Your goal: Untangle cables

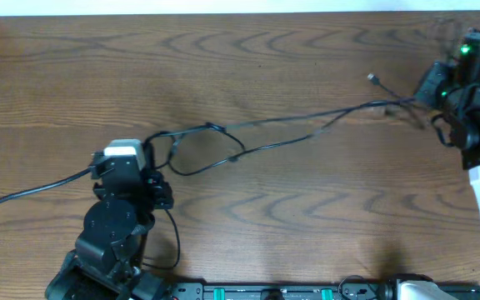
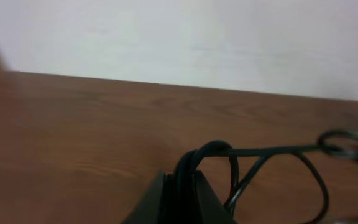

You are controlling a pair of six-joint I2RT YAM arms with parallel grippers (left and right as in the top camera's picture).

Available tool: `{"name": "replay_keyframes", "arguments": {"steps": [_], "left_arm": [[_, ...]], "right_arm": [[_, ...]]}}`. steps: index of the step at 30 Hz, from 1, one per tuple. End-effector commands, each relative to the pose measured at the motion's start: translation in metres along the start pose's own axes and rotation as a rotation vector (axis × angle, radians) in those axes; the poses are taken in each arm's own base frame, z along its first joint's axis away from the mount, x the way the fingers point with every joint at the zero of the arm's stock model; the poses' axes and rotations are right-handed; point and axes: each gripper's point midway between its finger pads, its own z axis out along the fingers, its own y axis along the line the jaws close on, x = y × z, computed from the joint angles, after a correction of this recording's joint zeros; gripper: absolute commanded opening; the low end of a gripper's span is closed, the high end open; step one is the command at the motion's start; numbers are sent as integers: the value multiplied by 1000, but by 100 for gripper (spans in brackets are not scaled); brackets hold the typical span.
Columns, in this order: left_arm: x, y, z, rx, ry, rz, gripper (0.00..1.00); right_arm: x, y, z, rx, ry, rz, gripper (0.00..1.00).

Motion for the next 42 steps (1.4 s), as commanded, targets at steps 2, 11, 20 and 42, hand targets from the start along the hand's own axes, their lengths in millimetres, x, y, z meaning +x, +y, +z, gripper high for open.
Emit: {"name": "replay_keyframes", "arguments": {"steps": [2,11,20,42], "left_arm": [[-26,63,-20,-351,-116,-15,8],[-31,88,-32,-498,-194,-179,8],[-18,6,-9,-11,-58,-192,8],[-54,-135,-10,718,-71,-159,8]], "right_arm": [[-21,-36,-4,126,-67,-3,1],[-17,-32,-2,75,-37,9,1],[29,36,-11,-339,201,-15,14],[152,156,-135,-1379,463,-606,67]]}}
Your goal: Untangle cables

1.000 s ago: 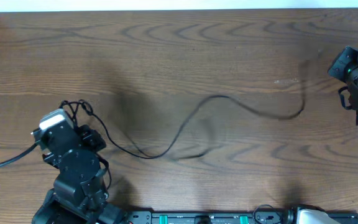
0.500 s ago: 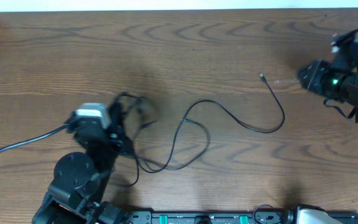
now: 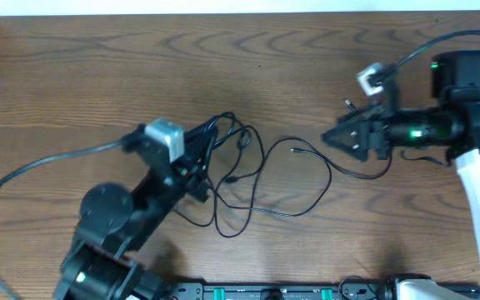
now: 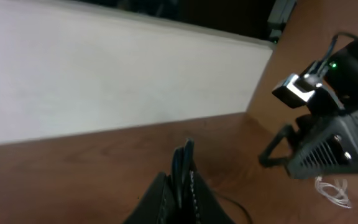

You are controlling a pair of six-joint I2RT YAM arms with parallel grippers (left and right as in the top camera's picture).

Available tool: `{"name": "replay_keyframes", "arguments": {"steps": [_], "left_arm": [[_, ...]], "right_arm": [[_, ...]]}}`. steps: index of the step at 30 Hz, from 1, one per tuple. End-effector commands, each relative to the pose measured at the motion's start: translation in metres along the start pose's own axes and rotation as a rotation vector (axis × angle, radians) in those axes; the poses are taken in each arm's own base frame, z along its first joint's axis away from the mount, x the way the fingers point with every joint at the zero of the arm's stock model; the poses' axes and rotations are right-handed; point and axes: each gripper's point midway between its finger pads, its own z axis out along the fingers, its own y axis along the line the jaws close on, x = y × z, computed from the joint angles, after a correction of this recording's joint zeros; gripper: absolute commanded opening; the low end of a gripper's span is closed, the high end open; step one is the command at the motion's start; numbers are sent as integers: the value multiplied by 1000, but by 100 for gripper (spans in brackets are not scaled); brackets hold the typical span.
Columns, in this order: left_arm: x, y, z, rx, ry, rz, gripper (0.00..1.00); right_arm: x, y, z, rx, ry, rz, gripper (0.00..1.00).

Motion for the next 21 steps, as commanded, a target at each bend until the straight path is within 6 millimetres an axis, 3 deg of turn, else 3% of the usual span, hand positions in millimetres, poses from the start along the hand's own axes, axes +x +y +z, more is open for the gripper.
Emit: {"name": "replay_keyframes", "arguments": {"steps": [1,3,6,13,16,21], "left_arm": [[-9,-6,10,36,-10,-93,8],[-13,-6,15,41,-26,-108,8],[-25,-4,17,33,-78,-164,8],[-54,41,4,-199,-278,-439,8],[-58,47,1,-219,-318,-510,8],[-58,46,1,-220,-307,-468,8]], "right_arm": [[1,26,17,-124,9,-88,67],[-2,35,26,-145,23,6,60],[-2,48,36,-174,51,110,59],[6,68,54,-203,111,98,54],[10,56,68,-87,136,195,53],[17,29,80,137,138,323,51]]}}
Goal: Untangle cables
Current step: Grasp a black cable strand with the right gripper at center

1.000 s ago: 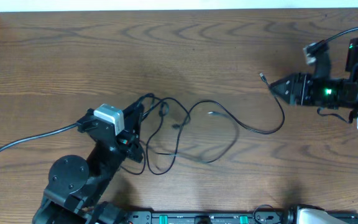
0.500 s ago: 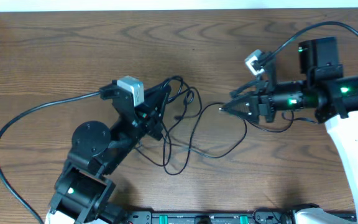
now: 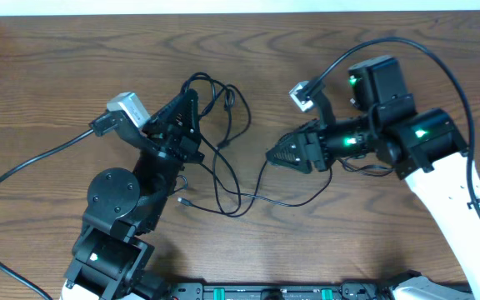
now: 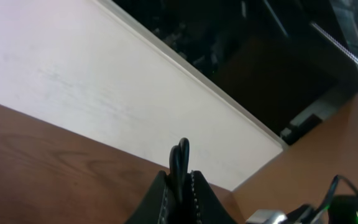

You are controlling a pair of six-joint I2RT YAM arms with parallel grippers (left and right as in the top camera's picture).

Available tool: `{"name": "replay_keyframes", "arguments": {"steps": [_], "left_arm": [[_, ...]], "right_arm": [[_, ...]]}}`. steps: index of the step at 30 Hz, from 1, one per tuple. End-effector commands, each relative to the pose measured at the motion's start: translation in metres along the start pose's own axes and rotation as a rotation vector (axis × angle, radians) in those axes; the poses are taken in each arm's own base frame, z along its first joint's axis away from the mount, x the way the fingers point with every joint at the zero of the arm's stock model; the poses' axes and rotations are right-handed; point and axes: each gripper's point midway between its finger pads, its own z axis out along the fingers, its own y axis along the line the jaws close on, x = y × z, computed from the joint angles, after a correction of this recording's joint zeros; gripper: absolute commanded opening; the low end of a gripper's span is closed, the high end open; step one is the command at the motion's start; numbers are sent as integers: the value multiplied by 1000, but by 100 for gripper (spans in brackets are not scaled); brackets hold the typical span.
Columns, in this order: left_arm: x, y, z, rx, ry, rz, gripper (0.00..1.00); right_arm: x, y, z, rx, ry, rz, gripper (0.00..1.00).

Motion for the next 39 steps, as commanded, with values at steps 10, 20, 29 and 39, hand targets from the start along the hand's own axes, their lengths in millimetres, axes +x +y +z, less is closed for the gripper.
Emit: {"name": "replay_keyframes", "arguments": {"steps": [10,20,29,39], "left_arm": [[-8,-19,-6,72,-5,302,8],[-4,-12,-5,49,14,338,8],[-6,-9,-5,40,9,338,8],[-6,-9,-5,40,9,338,8]], "right_arm": [[7,-70,16,429,0,-61,52],[71,-110,66,365,153,-134,60],[108,-132,97,331,184,-227,64],[128,-122,125,233,166,-312,63]]}}
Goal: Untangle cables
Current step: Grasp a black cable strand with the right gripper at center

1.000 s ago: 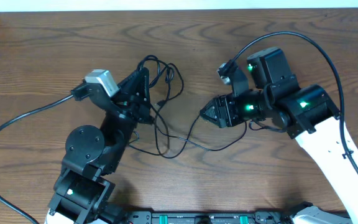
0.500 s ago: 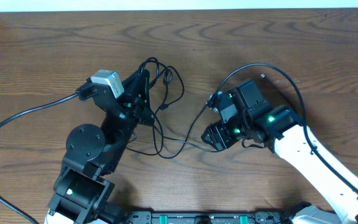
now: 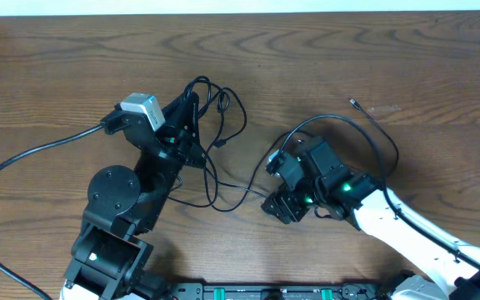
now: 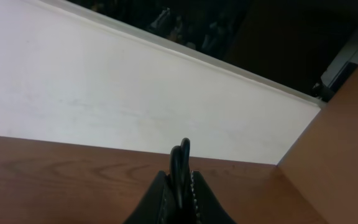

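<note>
Black cables (image 3: 217, 114) lie in loose tangled loops at the table's middle. My left gripper (image 3: 193, 93) points toward the far edge and is shut on a bunch of cable loops (image 4: 180, 160), held raised off the wood. Strands drop from it and run right along the table to my right gripper (image 3: 276, 205), which is low over the wood with its jaws hidden from above. A strand (image 3: 244, 197) reaches that gripper. Another loop (image 3: 382, 137) arcs right of the right arm and ends in a small plug (image 3: 353, 102).
The left arm's own grey lead (image 3: 40, 152) trails off to the left edge. A black rail (image 3: 265, 292) with green lights runs along the front edge. The right arm's white body (image 3: 415, 237) crosses the front right corner. The wooden table (image 3: 73, 58) ends at a white wall at the back.
My right gripper has moved from the centre right toward the front and down to the table. The cable loop now arcs behind it with its plug lying free. My left gripper still holds the raised bunch.
At first the cables were stretched across the table between my left gripper at the left and my right gripper at the far right. Then both grippers stood nearer the middle and the cables lay slack in loops. Then the left held its bunch raised, and now the right is low at the front.
</note>
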You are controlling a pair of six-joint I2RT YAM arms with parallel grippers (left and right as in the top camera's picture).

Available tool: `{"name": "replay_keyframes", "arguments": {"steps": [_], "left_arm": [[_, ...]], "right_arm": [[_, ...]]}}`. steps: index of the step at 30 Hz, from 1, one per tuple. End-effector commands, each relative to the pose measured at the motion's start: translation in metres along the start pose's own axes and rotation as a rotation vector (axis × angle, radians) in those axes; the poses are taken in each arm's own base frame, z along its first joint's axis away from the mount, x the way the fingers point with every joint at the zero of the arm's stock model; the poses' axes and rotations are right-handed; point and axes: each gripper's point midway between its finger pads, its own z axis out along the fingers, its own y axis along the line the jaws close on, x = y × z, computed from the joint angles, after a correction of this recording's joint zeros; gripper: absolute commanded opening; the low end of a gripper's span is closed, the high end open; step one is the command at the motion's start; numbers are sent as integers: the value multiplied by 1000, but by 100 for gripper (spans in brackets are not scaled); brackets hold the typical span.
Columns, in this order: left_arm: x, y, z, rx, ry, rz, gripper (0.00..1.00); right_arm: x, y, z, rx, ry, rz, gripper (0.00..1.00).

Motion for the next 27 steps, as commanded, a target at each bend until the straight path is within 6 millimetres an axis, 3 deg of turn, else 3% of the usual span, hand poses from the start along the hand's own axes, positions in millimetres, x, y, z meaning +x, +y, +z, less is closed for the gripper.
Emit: {"name": "replay_keyframes", "arguments": {"steps": [1,7,12,15,18,21,24,27], "left_arm": [[-16,-8,-6,25,-37,14,8],[-16,-8,-6,26,-37,14,8],[-16,-8,-6,26,-37,14,8],[-16,-8,-6,26,-37,14,8],[-16,-8,-6,26,-37,14,8],[-16,-8,-6,25,-37,14,8],[-16,-8,-6,25,-37,14,8],[-15,-7,-6,24,-34,14,8]], "right_arm": [[0,15,5,-47,-7,-54,63],[1,13,17,-23,6,-75,60],[7,0,38,-3,37,-52,55],[7,-3,48,-9,39,-40,46],[6,-3,48,-11,36,-34,28],[2,-1,44,-12,21,-41,21],[-6,1,37,-11,-9,-51,1],[-18,-2,21,11,-61,-36,1]]}}
